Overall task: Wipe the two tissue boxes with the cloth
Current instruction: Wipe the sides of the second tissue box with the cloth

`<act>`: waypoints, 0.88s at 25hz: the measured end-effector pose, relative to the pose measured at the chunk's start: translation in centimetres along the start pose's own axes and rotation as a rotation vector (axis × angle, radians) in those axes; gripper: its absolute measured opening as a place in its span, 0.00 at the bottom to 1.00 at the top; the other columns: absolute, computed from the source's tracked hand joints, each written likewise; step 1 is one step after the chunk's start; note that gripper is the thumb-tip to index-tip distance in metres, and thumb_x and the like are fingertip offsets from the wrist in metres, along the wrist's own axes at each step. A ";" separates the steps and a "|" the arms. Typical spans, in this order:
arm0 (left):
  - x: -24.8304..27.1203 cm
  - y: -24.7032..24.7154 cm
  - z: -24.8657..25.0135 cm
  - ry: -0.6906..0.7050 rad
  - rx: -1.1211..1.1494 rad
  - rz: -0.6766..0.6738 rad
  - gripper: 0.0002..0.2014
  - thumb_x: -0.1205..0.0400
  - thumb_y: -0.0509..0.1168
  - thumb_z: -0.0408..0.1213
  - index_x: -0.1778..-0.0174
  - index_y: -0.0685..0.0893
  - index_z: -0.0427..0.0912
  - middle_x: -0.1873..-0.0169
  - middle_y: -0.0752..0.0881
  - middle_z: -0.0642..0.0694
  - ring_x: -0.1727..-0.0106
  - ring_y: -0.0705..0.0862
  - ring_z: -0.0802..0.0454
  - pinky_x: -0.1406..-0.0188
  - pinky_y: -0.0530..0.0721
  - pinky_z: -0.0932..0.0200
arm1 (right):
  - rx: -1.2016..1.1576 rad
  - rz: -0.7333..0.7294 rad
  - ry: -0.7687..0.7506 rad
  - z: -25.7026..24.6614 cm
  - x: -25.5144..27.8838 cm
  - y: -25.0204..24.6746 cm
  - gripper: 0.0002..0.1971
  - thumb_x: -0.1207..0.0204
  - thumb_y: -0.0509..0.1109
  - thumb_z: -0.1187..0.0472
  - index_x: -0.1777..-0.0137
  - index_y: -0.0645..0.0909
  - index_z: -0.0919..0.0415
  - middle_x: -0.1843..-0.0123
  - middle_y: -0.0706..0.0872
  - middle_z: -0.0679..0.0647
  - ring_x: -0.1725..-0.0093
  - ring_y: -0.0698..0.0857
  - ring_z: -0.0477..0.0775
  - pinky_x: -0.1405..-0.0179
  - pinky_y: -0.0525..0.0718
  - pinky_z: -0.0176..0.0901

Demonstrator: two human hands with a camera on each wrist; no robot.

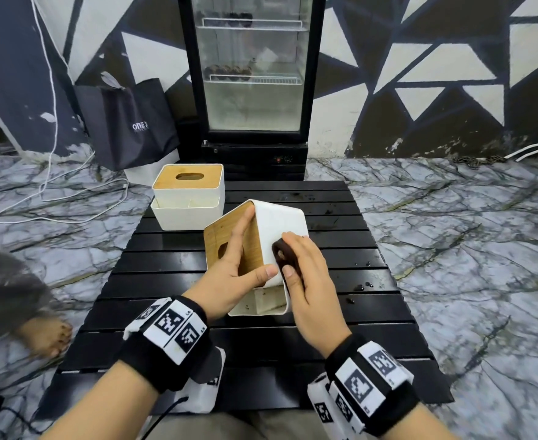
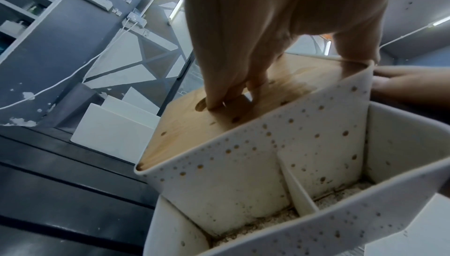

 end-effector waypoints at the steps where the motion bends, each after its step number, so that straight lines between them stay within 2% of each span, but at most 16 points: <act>1: 0.0 0.0 -0.1 0.003 -0.029 -0.004 0.44 0.31 0.69 0.57 0.29 0.45 0.84 0.23 0.68 0.49 0.24 0.70 0.54 0.27 0.74 0.46 | -0.002 -0.011 -0.006 -0.3 -0.4 0.0 0.21 0.22 0.52 0.52 0.29 0.63 0.44 0.29 0.65 0.35 0.24 0.61 0.43 0.23 0.56 0.33; 3: 0.1 0.2 -0.1 0.011 -0.077 -0.017 0.44 0.30 0.68 0.58 0.28 0.44 0.82 0.23 0.67 0.52 0.24 0.68 0.57 0.24 0.70 0.43 | -0.014 -0.021 -0.026 -0.9 -1.5 0.0 0.21 0.22 0.52 0.53 0.28 0.63 0.45 0.28 0.67 0.40 0.24 0.62 0.44 0.23 0.58 0.37; 5: 0.3 0.5 0.1 0.016 -0.125 -0.038 0.45 0.30 0.68 0.58 0.27 0.42 0.81 0.23 0.64 0.57 0.23 0.67 0.60 0.22 0.67 0.46 | -0.007 -0.011 -0.075 -1.4 -2.9 -0.2 0.22 0.21 0.53 0.56 0.27 0.66 0.51 0.28 0.69 0.46 0.26 0.64 0.44 0.23 0.60 0.41; 7: 0.5 0.7 0.1 0.009 -0.171 -0.056 0.46 0.31 0.67 0.60 0.27 0.40 0.81 0.24 0.60 0.64 0.22 0.64 0.63 0.21 0.64 0.53 | 0.018 -0.007 -0.107 -1.9 -4.1 -0.4 0.21 0.20 0.55 0.60 0.27 0.67 0.56 0.29 0.70 0.47 0.27 0.64 0.43 0.24 0.60 0.40; 10: 1.0 0.6 0.3 0.008 -0.206 -0.061 0.46 0.31 0.66 0.60 0.25 0.40 0.78 0.25 0.56 0.71 0.22 0.61 0.66 0.25 0.59 0.71 | 0.044 -0.050 -0.110 -2.4 -5.2 -1.0 0.21 0.21 0.56 0.64 0.28 0.69 0.59 0.31 0.74 0.52 0.28 0.68 0.48 0.26 0.63 0.42; 11: 1.2 0.6 0.4 0.005 -0.215 -0.067 0.46 0.31 0.66 0.60 0.25 0.41 0.78 0.24 0.56 0.69 0.21 0.61 0.65 0.25 0.58 0.72 | 0.051 -0.063 -0.105 -2.4 -5.3 -1.3 0.21 0.22 0.56 0.64 0.28 0.69 0.59 0.31 0.75 0.52 0.29 0.70 0.49 0.26 0.65 0.43; 13: 1.6 0.6 0.4 -0.009 -0.218 -0.088 0.46 0.31 0.67 0.58 0.26 0.41 0.78 0.22 0.60 0.60 0.22 0.63 0.60 0.20 0.61 0.60 | 0.066 -0.082 -0.074 -2.2 -5.7 -2.1 0.21 0.22 0.56 0.63 0.29 0.70 0.58 0.32 0.76 0.51 0.30 0.72 0.49 0.27 0.67 0.45; 15: 2.1 0.6 0.6 -0.023 -0.221 -0.084 0.46 0.32 0.69 0.56 0.26 0.43 0.78 0.25 0.66 0.52 0.25 0.69 0.56 0.21 0.65 0.51 | 0.085 -0.104 -0.018 -1.9 -5.9 -2.9 0.19 0.20 0.57 0.63 0.29 0.70 0.57 0.33 0.76 0.51 0.31 0.73 0.49 0.28 0.68 0.46; 17: 2.6 0.5 0.8 -0.037 -0.235 -0.028 0.47 0.33 0.71 0.52 0.28 0.46 0.80 0.31 0.71 0.44 0.31 0.74 0.52 0.26 0.71 0.51 | 0.103 -0.124 0.032 -1.5 -5.8 -3.7 0.19 0.19 0.58 0.66 0.29 0.70 0.58 0.32 0.76 0.52 0.32 0.73 0.50 0.28 0.68 0.46; 18: 2.8 0.4 0.8 -0.039 -0.236 0.012 0.48 0.33 0.72 0.47 0.29 0.46 0.80 0.33 0.73 0.40 0.34 0.76 0.51 0.30 0.75 0.56 | 0.107 -0.129 0.050 -1.3 -5.6 -3.9 0.19 0.19 0.58 0.67 0.29 0.70 0.58 0.32 0.76 0.53 0.31 0.73 0.50 0.28 0.68 0.45; 19: 2.8 0.2 0.7 -0.050 -0.217 0.050 0.50 0.33 0.74 0.42 0.30 0.46 0.81 0.35 0.73 0.41 0.36 0.77 0.56 0.36 0.78 0.66 | 0.100 -0.131 0.068 -1.3 -5.5 -4.1 0.19 0.19 0.58 0.67 0.29 0.70 0.58 0.32 0.76 0.53 0.31 0.73 0.50 0.28 0.68 0.43; 20: 2.9 0.1 0.5 -0.066 -0.187 0.075 0.53 0.32 0.75 0.36 0.29 0.43 0.80 0.35 0.73 0.46 0.38 0.77 0.66 0.43 0.77 0.76 | 0.083 -0.129 0.085 -1.3 -5.3 -4.1 0.19 0.19 0.58 0.67 0.29 0.70 0.58 0.32 0.76 0.53 0.31 0.73 0.49 0.28 0.67 0.40; 21: 2.9 0.0 0.3 -0.081 -0.157 0.084 0.57 0.31 0.75 0.31 0.28 0.41 0.79 0.35 0.73 0.53 0.41 0.76 0.76 0.49 0.75 0.81 | 0.063 -0.121 0.097 -1.3 -5.2 -4.1 0.19 0.19 0.58 0.67 0.29 0.70 0.57 0.32 0.76 0.52 0.31 0.73 0.48 0.29 0.67 0.38; 22: 3.0 -0.1 0.2 -0.085 -0.148 0.079 0.58 0.31 0.75 0.28 0.26 0.40 0.77 0.36 0.73 0.60 0.43 0.75 0.81 0.51 0.75 0.83 | 0.041 -0.104 0.106 -1.4 -5.1 -4.1 0.19 0.19 0.59 0.67 0.29 0.71 0.57 0.33 0.76 0.52 0.32 0.73 0.47 0.29 0.67 0.37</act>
Point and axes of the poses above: each hand's wrist, its own x-axis away from the middle knuckle, its own y-axis out of the palm, z = x × y, the point moved 3 cm from there along -x, towards the middle knuckle
